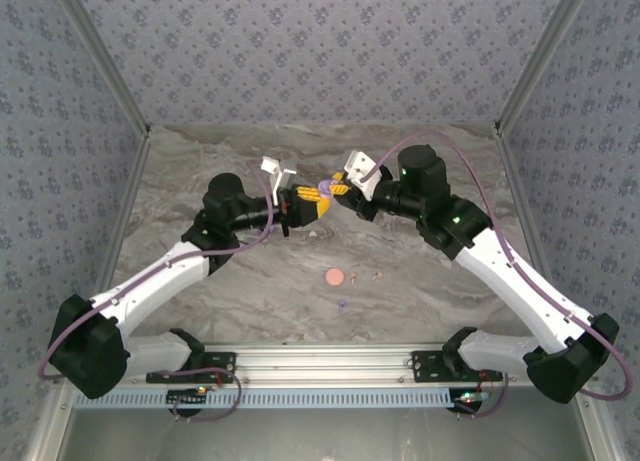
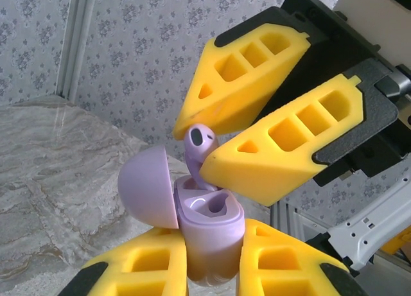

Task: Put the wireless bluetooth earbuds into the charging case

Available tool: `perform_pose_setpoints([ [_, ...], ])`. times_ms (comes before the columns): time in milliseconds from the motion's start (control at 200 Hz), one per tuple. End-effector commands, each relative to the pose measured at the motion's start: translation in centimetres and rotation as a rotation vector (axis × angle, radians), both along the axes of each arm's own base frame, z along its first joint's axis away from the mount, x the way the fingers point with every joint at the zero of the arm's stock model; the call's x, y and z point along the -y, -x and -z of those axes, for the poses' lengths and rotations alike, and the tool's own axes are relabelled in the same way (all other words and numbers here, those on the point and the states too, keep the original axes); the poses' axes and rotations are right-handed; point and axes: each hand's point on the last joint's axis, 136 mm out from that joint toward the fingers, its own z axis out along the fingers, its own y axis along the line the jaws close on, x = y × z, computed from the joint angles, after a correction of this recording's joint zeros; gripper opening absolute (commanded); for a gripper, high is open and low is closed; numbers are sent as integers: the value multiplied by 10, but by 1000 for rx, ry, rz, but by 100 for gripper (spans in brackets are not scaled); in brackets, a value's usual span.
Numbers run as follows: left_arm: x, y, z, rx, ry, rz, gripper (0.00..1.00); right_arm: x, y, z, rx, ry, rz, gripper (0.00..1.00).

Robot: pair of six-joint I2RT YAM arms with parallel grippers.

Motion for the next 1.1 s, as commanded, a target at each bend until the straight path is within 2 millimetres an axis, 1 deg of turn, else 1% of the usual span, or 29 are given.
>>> perform_pose_setpoints([
  [0, -6, 3, -28, 113, 67, -25, 0, -5, 14, -3, -64, -35, -69, 22],
  [415, -5, 3, -30, 127, 77, -27, 0, -7, 16, -7, -101, -77, -99, 27],
  [770, -3, 7, -31, 147, 82, -17, 0, -7, 10, -5, -114, -64, -83, 29],
  [979, 0, 8, -24, 151, 56, -14, 0, -5, 7, -14, -103, -76, -65, 32],
  [1094, 3, 8, -19, 167, 29, -21, 0, -2, 5, -20, -101, -84, -43, 37],
])
